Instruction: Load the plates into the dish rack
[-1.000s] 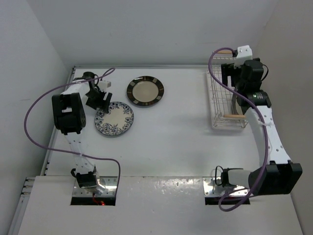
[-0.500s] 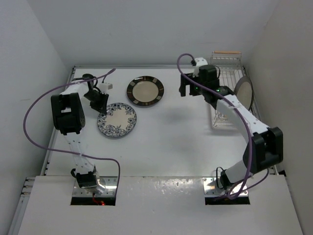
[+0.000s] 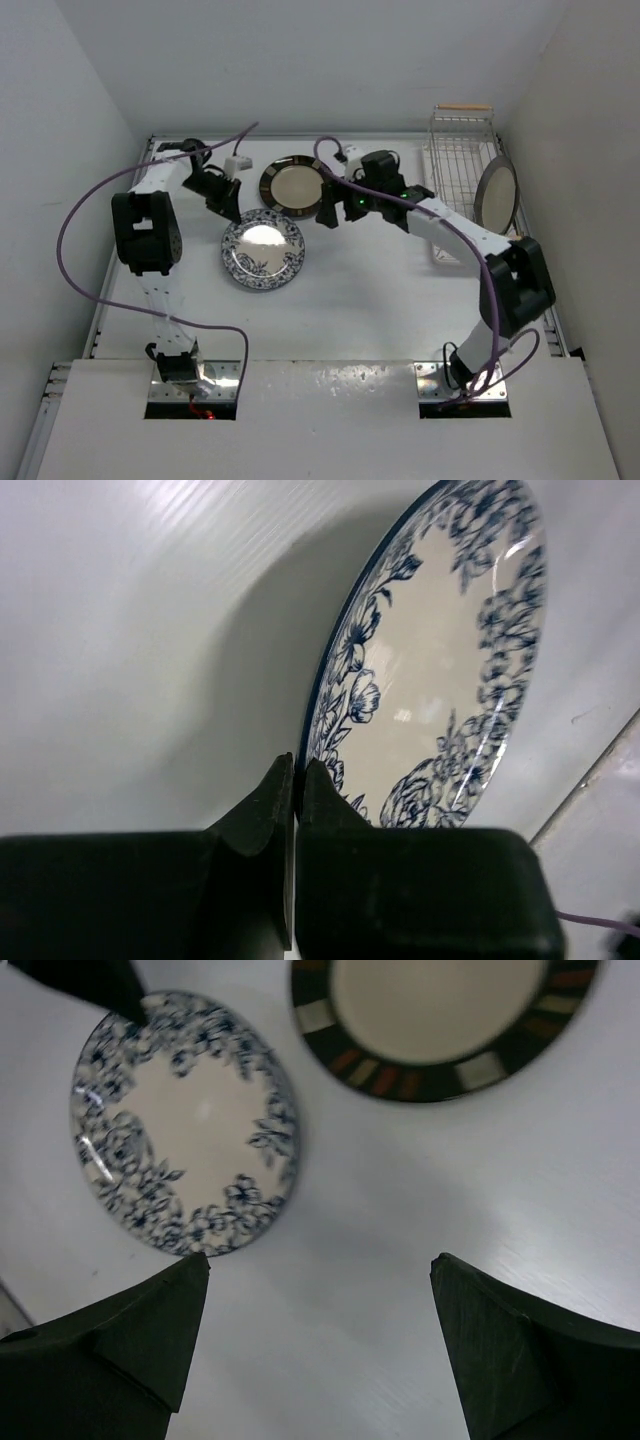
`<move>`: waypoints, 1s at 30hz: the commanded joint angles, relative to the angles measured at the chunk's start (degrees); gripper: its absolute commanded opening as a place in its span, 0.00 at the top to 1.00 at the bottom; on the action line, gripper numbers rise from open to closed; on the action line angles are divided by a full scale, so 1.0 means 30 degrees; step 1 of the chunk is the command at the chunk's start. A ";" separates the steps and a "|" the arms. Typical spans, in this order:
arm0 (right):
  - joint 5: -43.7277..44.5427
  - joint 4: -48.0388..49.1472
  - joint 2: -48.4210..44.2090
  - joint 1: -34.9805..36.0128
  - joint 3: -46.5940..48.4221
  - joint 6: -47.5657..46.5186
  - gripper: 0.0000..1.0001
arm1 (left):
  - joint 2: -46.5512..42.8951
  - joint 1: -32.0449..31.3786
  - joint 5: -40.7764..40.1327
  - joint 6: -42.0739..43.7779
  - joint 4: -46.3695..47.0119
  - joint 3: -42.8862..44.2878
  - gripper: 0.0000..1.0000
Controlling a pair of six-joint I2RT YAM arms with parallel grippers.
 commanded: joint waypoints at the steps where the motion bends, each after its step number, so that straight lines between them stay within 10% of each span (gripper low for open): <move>1: -0.3264 0.1232 0.1848 0.1129 0.1076 0.0381 0.10 | -0.3034 -0.2486 0.2565 0.2776 -0.0661 0.0993 1.00; 10: -0.5284 0.4369 0.5571 0.1365 0.1520 0.2755 0.12 | -0.3478 -0.4629 0.5085 0.3186 -0.1595 0.2985 1.00; 16: -0.6014 0.6448 0.6247 0.1072 0.0261 0.4250 0.60 | -0.3653 -0.5069 0.5729 0.3803 -0.2210 0.3161 1.00; 22: -0.6719 0.8180 0.6771 0.1188 -0.0066 0.4663 0.62 | -0.3653 -0.5069 0.5907 0.4155 -0.2212 0.2751 1.00; 27: -0.7572 0.7683 0.6778 0.1042 0.0376 0.5014 1.00 | -0.3829 -0.5069 0.4798 0.2320 -0.1161 0.2751 1.00; 30: -0.5935 0.6810 0.5111 0.0867 0.0141 0.4488 1.00 | -0.3829 -0.5069 0.2019 0.0586 0.0304 0.2751 0.68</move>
